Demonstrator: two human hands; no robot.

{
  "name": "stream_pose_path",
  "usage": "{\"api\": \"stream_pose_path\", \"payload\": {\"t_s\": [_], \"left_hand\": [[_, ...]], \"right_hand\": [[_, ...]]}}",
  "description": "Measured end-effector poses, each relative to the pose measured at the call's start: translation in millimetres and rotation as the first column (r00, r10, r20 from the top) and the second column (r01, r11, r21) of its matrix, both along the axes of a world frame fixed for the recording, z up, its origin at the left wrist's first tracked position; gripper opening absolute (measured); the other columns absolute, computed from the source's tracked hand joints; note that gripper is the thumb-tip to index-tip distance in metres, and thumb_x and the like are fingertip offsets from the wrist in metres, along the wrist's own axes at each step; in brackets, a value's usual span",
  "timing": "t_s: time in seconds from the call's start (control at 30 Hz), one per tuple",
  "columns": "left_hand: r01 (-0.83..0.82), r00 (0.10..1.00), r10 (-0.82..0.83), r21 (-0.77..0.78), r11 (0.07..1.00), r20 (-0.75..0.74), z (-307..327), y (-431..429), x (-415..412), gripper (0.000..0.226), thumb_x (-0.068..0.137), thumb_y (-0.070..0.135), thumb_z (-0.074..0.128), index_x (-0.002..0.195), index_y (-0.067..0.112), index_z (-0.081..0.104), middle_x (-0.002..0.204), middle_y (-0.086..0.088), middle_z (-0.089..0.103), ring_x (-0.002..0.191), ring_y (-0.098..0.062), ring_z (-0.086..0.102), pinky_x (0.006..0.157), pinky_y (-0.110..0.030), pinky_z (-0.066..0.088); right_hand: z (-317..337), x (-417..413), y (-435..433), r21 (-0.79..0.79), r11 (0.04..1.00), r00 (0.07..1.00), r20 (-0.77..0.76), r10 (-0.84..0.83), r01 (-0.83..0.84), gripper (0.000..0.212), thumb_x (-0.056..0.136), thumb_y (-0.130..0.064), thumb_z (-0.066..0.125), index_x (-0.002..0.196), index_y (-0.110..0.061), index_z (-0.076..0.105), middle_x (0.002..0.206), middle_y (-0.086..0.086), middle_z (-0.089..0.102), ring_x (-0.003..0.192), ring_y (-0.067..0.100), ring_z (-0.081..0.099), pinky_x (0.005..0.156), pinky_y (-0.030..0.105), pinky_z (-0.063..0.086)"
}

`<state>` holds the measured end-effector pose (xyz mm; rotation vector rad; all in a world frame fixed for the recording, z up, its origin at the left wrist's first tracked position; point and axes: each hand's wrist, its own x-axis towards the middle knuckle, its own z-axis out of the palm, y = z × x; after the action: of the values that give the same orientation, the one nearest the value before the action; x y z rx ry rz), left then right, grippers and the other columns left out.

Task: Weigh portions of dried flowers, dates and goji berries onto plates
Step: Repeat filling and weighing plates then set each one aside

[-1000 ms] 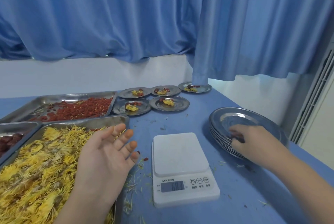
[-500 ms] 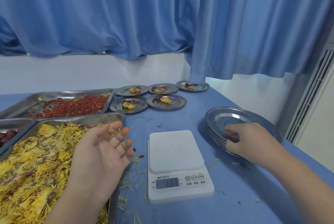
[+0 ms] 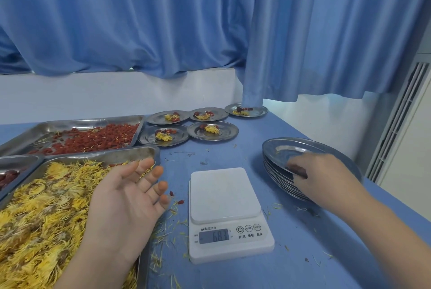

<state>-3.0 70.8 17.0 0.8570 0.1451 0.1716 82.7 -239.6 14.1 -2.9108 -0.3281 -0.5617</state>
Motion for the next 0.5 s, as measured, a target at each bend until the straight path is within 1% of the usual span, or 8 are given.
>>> {"api": "stream_pose_path", "payload": {"t_s": [0.07, 0.13, 0.2, 0.27, 0.4, 0.5], "left_hand": [[-0.002, 1.0, 0.002, 0.002, 1.0, -0.002, 0.1, -0.4, 0.4, 0.02, 0.086, 0.031, 0.051, 0.091, 0.017, 0.065, 0.081, -0.004, 0.065, 0.064, -0.019, 0.058, 0.066, -0.033, 0.04], [-0.002, 1.0, 0.002, 0.004, 1.0, -0.001, 0.1, -0.4, 0.6, 0.02, 0.086, 0.03, 0.051, 0.091, 0.017, 0.065, 0.081, -0.004, 0.065, 0.065, -0.019, 0.058, 0.066, -0.033, 0.04], [-0.001, 1.0, 0.001, 0.007, 1.0, -0.002, -0.1, -0.6, 0.7, 0.019, 0.086, 0.03, 0.051, 0.09, 0.017, 0.065, 0.08, -0.004, 0.065, 0.064, -0.019, 0.058, 0.066, -0.033, 0.04], [0.003, 1.0, -0.003, 0.013, 1.0, 0.0, -0.4, -0.6, 0.8, 0.019, 0.086, 0.031, 0.051, 0.091, 0.017, 0.064, 0.08, -0.003, 0.065, 0.064, -0.019, 0.058, 0.065, -0.032, 0.041], [0.006, 1.0, -0.006, 0.02, 1.0, 0.001, -1.1, -0.1, 0.9, 0.021, 0.087, 0.031, 0.05, 0.093, 0.017, 0.064, 0.081, -0.003, 0.065, 0.063, -0.019, 0.058, 0.065, -0.032, 0.041], [0.008, 1.0, -0.008, 0.017, 1.0, 0.006, -1.2, 0.1, 0.4, 0.021, 0.087, 0.031, 0.05, 0.093, 0.017, 0.064, 0.081, -0.003, 0.064, 0.064, -0.019, 0.058, 0.066, -0.033, 0.041]], "right_hand": [[-0.5, 1.1, -1.9, 0.008, 1.0, 1.0, -0.025, 0.006, -0.006, 0.01, 0.08, -0.017, 0.06, 0.07, -0.015, 0.059, 0.063, 0.0, 0.057, 0.064, 0.019, 0.054, 0.059, 0.032, 0.044], [1.1, 0.4, -3.4, 0.104, 0.994, 0.998, -0.059, 0.017, -0.011, 0.006, 0.08, -0.024, 0.068, 0.076, -0.019, 0.067, 0.067, -0.005, 0.063, 0.069, 0.016, 0.058, 0.064, 0.031, 0.049], [2.9, -0.5, -4.3, 0.199, 0.98, 0.996, -0.087, 0.023, -0.005, 0.005, 0.077, -0.025, 0.073, 0.081, -0.025, 0.07, 0.073, -0.009, 0.068, 0.075, 0.014, 0.062, 0.072, 0.033, 0.051], [2.8, -0.1, -4.5, 0.231, 0.973, 0.995, -0.101, 0.02, 0.004, 0.008, 0.077, -0.023, 0.074, 0.083, -0.026, 0.07, 0.078, -0.009, 0.07, 0.08, 0.014, 0.065, 0.076, 0.034, 0.052], [1.2, 0.0, -2.6, 0.175, 0.984, 0.997, -0.083, -0.005, 0.019, 0.006, 0.08, -0.022, 0.07, 0.083, -0.028, 0.07, 0.08, -0.008, 0.069, 0.081, 0.015, 0.063, 0.074, 0.034, 0.052], [3.0, -1.1, -2.7, 0.122, 0.993, 1.0, -0.018, 0.003, 0.0, 0.005, 0.082, -0.021, 0.066, 0.079, -0.024, 0.069, 0.074, -0.007, 0.067, 0.073, 0.016, 0.06, 0.069, 0.032, 0.051]]}}
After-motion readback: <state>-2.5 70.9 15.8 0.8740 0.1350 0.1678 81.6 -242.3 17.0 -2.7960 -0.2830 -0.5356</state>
